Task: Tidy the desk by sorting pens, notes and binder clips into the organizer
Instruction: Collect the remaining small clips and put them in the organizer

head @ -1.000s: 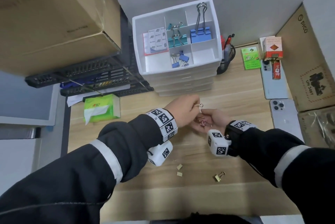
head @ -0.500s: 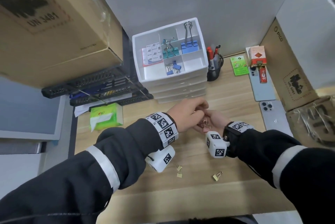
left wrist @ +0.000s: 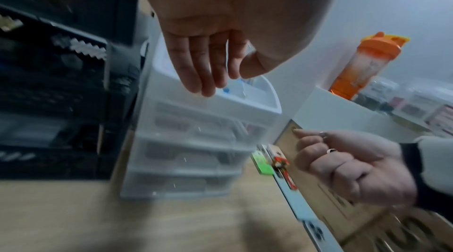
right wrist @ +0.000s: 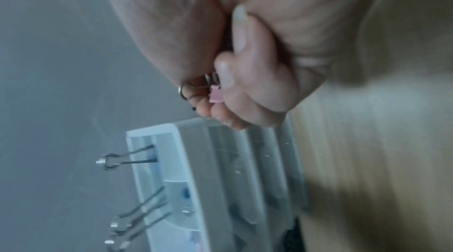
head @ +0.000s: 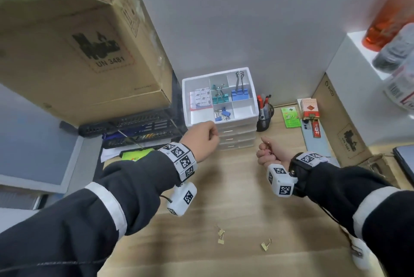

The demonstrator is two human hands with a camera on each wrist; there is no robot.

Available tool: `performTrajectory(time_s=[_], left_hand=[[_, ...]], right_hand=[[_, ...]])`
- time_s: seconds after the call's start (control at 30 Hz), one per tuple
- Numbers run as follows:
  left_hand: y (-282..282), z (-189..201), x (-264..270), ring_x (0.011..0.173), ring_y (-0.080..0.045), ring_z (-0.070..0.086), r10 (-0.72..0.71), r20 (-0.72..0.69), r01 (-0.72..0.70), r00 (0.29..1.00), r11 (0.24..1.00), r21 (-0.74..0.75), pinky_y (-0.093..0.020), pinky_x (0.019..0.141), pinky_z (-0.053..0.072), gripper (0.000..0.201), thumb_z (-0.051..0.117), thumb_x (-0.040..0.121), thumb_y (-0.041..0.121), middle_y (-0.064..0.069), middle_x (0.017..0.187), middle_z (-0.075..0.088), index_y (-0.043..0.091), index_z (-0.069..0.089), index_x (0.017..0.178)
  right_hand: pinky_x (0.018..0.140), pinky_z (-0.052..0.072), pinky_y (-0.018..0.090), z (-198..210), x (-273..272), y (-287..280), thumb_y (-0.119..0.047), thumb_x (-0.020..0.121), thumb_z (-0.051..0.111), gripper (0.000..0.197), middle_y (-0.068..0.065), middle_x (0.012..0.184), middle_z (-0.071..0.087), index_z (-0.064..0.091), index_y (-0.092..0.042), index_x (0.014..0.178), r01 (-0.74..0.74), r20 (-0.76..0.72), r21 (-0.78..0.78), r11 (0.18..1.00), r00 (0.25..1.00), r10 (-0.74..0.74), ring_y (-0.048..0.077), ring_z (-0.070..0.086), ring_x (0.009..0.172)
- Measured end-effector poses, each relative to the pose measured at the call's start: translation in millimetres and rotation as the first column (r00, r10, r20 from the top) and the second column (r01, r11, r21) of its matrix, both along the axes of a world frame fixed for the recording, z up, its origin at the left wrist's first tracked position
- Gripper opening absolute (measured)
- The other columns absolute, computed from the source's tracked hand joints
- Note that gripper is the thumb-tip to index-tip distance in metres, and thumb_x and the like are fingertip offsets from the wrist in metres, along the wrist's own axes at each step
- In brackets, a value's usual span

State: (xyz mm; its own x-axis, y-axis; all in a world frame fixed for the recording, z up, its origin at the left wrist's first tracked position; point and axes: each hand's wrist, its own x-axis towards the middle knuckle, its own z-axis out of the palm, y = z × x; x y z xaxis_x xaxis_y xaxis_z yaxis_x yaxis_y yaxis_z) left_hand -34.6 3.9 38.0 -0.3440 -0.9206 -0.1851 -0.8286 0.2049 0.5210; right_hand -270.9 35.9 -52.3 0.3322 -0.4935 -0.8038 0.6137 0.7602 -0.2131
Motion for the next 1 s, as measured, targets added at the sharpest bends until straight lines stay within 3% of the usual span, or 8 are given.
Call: performTrajectory(time_s=[0.13, 0.23, 0.3, 0.5, 0.63, 0.83, 0.9, 1.0], left_hand=[[-23, 25, 19, 0.078, -0.02, 0.06, 0.131, 0.011, -0.13, 0.991, 0.99, -0.062, -0.032, 0.069, 0.05, 0.009, 0.055, 0.089, 0.019, 0.002, 0.083, 0.062, 0.016, 0.06, 0.096], [-37, 36, 26, 0.081, -0.022, 0.062, 0.241, -0.012, -0.242, 0.97, 0.97, -0.034, -0.035, 0.072, 0.052, 0.024, 0.056, 0.09, 0.022, -0.004, 0.093, 0.063, 0.019, 0.048, 0.113], [-44, 41, 28, 0.081, -0.019, 0.062, 0.281, -0.021, -0.281, 0.959, 0.959, -0.014, -0.031, 0.066, 0.048, 0.032, 0.056, 0.091, 0.021, -0.004, 0.097, 0.061, 0.018, 0.041, 0.12], [-57, 35, 29, 0.083, -0.021, 0.064, 0.289, -0.045, -0.287, 0.956, 0.957, 0.036, -0.037, 0.076, 0.056, 0.04, 0.057, 0.091, 0.021, -0.008, 0.1, 0.063, 0.018, 0.038, 0.126], [-64, 28, 29, 0.082, -0.016, 0.062, 0.272, -0.068, -0.268, 0.96, 0.962, 0.056, -0.029, 0.067, 0.049, 0.043, 0.059, 0.091, 0.02, -0.003, 0.1, 0.059, 0.019, 0.038, 0.129], [-75, 18, 35, 0.086, -0.021, 0.058, 0.253, 0.005, -0.253, 0.967, 0.967, 0.028, -0.035, 0.077, 0.05, 0.038, 0.058, 0.091, 0.021, -0.006, 0.11, 0.058, 0.014, 0.044, 0.126], [-75, 15, 34, 0.093, -0.023, 0.057, 0.23, 0.062, -0.23, 0.971, 0.973, -0.007, -0.034, 0.083, 0.048, 0.041, 0.058, 0.091, 0.022, -0.006, 0.122, 0.049, 0.012, 0.045, 0.129], [-73, 11, 28, 0.101, -0.027, 0.055, 0.183, 0.143, -0.172, 0.973, 0.981, -0.085, -0.035, 0.089, 0.049, 0.038, 0.056, 0.088, 0.02, -0.009, 0.121, 0.044, 0.008, 0.05, 0.124]], right_hand=[[0.029, 0.016, 0.01, 54, -26, -39, -0.041, 0.098, 0.048, 0.051, 0.001, 0.047, 0.04, 0.043, -0.015, 0.055, 0.044, -0.139, -0.085, 0.995, 0.989, -0.055, 0.007, 0.029, 0.027], [0.045, 0.023, 0.012, 87, -34, -72, -0.023, 0.093, 0.046, 0.028, 0.003, 0.059, 0.045, 0.052, -0.009, 0.068, 0.133, -0.207, -0.155, 0.979, 0.965, -0.164, 0.007, 0.03, 0.032], [0.057, 0.026, 0.014, 107, -33, -96, -0.015, 0.092, 0.041, 0.025, 0.005, 0.062, 0.043, 0.043, -0.009, 0.068, 0.126, -0.291, -0.195, 0.973, 0.94, -0.18, 0.009, 0.032, 0.033], [0.044, 0.048, 0.022, 150, -17, -151, -0.017, 0.099, 0.044, 0.017, 0.005, 0.055, 0.048, 0.041, -0.01, 0.084, 0.064, -0.27, -0.191, 0.979, 0.956, -0.116, 0.014, 0.049, 0.037], [0.039, 0.043, 0.015, 155, -13, -186, -0.016, 0.102, 0.042, 0.024, 0.003, 0.044, 0.046, 0.04, -0.012, 0.078, -0.084, -0.288, -0.161, 0.983, 0.957, 0.034, 0.006, 0.043, 0.032], [0.029, 0.039, 0.017, 153, 7, -210, -0.014, 0.103, 0.044, 0.025, 0.002, 0.042, 0.046, 0.044, -0.009, 0.078, -0.265, -0.553, -0.138, 0.954, 0.82, 0.148, 0.008, 0.042, 0.028], [0.039, 0.052, 0.02, 155, 12, -214, -0.01, 0.101, 0.047, 0.021, 0.005, 0.059, 0.053, 0.049, -0.006, 0.081, -0.302, -0.604, -0.145, 0.942, 0.781, 0.157, 0.009, 0.052, 0.046], [0.072, 0.06, 0.028, 153, 15, -217, -0.004, 0.095, 0.056, 0.008, 0.009, 0.084, 0.06, 0.057, 0.004, 0.093, -0.364, -0.679, -0.117, 0.924, 0.708, 0.194, 0.013, 0.065, 0.075]])
